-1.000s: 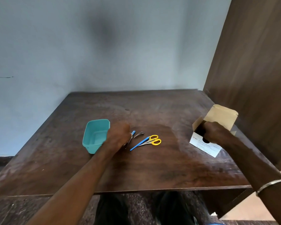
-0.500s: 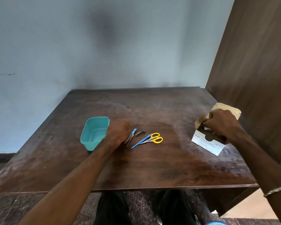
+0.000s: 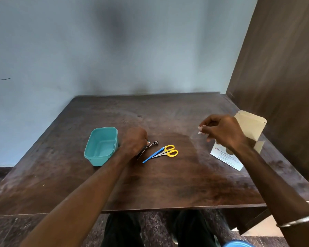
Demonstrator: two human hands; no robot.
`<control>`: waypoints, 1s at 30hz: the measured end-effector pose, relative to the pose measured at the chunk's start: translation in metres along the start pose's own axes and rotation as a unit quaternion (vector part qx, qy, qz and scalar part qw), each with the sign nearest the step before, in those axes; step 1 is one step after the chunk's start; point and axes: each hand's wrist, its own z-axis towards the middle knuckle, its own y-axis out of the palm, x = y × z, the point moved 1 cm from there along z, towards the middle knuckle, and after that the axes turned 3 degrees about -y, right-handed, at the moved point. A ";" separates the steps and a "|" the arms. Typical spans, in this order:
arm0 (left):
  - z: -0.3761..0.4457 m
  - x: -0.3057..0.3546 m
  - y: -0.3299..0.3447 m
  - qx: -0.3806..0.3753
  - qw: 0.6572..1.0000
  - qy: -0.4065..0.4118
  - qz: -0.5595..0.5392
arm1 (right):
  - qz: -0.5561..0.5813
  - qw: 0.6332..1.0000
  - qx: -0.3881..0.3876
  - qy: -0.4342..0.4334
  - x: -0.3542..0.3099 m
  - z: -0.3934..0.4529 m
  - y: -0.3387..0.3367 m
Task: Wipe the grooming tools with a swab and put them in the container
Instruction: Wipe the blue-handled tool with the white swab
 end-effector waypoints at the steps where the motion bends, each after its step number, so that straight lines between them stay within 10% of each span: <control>1: 0.000 0.000 0.001 0.004 1.000 0.001 0.004 | -0.003 1.000 -0.007 -0.004 0.001 0.000 0.004; 19: 0.000 -0.004 -0.005 0.016 0.989 -0.029 -0.142 | 0.045 0.998 -0.038 -0.004 0.012 -0.006 0.048; 30: -0.005 0.020 -0.008 0.027 0.857 -0.058 -0.511 | 0.256 0.962 -0.084 0.044 0.000 0.018 0.095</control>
